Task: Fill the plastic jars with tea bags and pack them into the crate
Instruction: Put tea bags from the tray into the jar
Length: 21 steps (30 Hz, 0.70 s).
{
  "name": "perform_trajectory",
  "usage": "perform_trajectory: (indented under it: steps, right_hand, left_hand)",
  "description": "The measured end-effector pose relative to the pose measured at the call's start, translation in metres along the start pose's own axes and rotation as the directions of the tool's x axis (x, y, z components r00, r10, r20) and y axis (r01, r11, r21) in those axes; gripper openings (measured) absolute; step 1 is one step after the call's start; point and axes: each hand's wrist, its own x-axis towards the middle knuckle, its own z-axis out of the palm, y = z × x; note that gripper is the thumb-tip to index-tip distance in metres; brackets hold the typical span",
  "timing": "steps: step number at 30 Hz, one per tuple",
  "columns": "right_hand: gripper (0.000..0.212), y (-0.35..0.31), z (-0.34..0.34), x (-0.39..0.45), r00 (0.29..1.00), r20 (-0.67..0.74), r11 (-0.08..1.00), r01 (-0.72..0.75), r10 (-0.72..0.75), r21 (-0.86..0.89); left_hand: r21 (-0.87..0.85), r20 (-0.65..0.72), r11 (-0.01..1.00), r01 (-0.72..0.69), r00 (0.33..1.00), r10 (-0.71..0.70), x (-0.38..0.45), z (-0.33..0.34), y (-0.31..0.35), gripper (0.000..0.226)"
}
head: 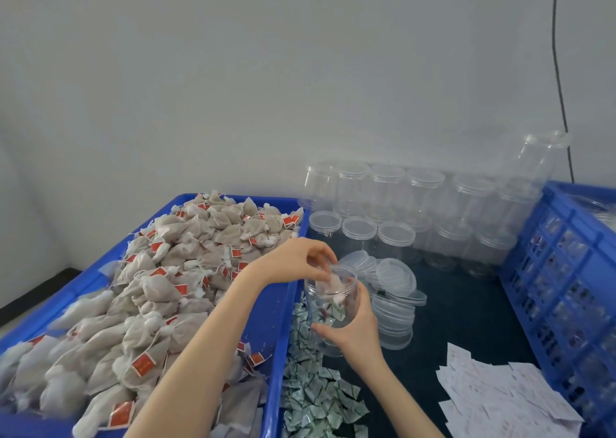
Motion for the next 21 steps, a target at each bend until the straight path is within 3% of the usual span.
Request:
perform_trajectory:
  steps: [4, 6, 9, 11, 15, 21]
  right_hand:
    - [0.099, 0.001, 0.002, 0.001, 1.0, 0.022, 1.0, 0.018, -0.017, -0.023]
    - [0.095, 0.0, 0.004, 0.001, 0.999, 0.032, 1.0, 0.025, -0.024, -0.02]
    - [0.088, -0.003, 0.005, 0.002, 0.999, 0.033, 0.999, 0.033, -0.032, -0.027]
    - [0.086, -0.002, 0.006, 0.003, 0.999, 0.033, 0.999, 0.044, -0.043, -0.03]
    - [0.088, 0.0, 0.008, 0.004, 0.998, 0.042, 0.998, 0.058, -0.057, -0.037]
    - [0.09, 0.005, 0.009, 0.001, 0.998, 0.05, 0.999, 0.039, -0.038, -0.031]
  left_hand:
    - [-0.034, -0.164, 0.996, 0.086, 0.982, -0.09, 0.009, -0.011, -0.026, 0.019]
    - [0.113, -0.304, 0.961, 0.251, 0.93, -0.207, 0.017, -0.013, -0.05, 0.024]
    - [0.339, -0.464, 0.801, 0.493, 0.828, -0.313, 0.024, -0.009, -0.088, 0.037]
    - [0.341, -0.475, 0.759, 0.555, 0.798, -0.371, 0.023, -0.003, -0.106, 0.045]
    - [0.429, -0.354, 0.683, 0.592, 0.805, -0.475, 0.014, 0.01, -0.133, 0.055]
    - [0.56, -0.452, 0.571, 0.601, 0.798, -0.398, 0.011, 0.016, -0.143, 0.053]
